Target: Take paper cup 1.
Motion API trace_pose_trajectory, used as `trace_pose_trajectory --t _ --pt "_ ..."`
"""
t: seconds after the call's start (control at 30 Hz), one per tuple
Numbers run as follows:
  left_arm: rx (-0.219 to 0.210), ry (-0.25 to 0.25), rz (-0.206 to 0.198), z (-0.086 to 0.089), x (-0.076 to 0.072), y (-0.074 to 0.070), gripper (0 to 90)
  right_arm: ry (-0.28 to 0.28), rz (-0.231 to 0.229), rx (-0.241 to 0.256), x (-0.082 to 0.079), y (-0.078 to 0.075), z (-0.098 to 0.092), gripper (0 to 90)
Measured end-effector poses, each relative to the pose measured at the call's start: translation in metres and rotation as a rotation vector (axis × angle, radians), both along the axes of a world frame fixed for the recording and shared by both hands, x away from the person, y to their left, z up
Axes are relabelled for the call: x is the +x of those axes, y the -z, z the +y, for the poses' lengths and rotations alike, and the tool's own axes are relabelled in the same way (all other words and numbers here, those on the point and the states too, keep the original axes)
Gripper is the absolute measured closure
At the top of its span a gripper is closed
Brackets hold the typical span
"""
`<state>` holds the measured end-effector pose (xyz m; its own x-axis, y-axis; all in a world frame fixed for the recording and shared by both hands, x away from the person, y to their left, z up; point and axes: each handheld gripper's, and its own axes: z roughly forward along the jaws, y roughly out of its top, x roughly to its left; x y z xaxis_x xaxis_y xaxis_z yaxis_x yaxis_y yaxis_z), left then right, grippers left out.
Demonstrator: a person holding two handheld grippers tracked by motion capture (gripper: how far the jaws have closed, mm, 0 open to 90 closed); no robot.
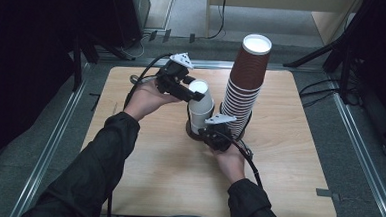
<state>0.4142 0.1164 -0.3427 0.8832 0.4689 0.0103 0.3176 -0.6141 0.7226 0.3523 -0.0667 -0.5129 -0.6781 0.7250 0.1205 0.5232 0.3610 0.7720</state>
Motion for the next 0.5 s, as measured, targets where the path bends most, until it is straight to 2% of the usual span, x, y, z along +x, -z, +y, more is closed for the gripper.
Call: trace_pose_trajectory --t 0.2,0.23,0.33,0.5 --pt "0.001 0.005 -0.020 0.006 -0.006 -0.014 35.9 -0.016 0.009 -0.003 -0.002 -0.002 -0.002 90.0" --pt "0.010 0.005 -0.021 0.008 -0.009 -0.018 35.9 -0.049 -0.001 -0.011 -0.004 -0.003 -0.003 90.0" --pt "0.016 0.008 -0.024 0.013 -0.012 -0.021 35.9 -0.099 -0.016 -0.025 -0.009 -0.004 -0.006 90.0" --pt "0.019 0.010 -0.019 0.019 -0.019 -0.023 35.9 -0.131 -0.017 -0.009 -0.014 -0.010 -0.013 90.0"
